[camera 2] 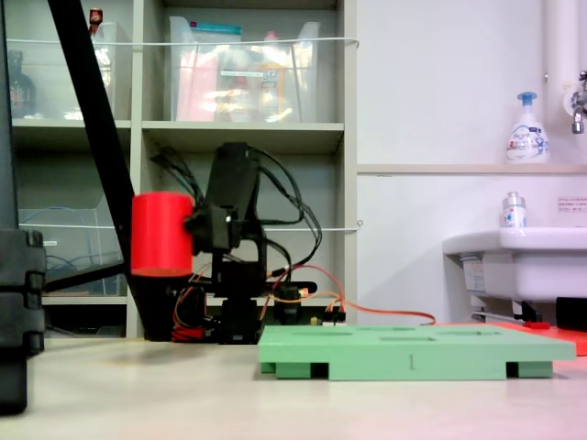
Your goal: Put the cylinder block into the corresponding hole
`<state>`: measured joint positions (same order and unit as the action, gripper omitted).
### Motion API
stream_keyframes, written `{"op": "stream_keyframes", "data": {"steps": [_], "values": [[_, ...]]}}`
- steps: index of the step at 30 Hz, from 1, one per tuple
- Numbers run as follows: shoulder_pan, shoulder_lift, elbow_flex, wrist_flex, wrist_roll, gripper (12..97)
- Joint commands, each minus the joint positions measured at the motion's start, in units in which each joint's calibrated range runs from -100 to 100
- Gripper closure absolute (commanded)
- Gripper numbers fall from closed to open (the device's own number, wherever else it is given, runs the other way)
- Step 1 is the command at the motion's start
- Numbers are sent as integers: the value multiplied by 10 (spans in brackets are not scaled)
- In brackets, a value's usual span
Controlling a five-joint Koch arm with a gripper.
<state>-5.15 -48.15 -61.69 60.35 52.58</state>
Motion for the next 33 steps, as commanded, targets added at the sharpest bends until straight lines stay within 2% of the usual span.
{"op": "stream_keyframes", "data": {"steps": [1,7,18,33], "values": [[19,-84,6,-19,8,706],[79,-164,-18,-44,9,705],[173,-133,-19,-69,10,706],[183,11,-32,-24,12,705]]}}
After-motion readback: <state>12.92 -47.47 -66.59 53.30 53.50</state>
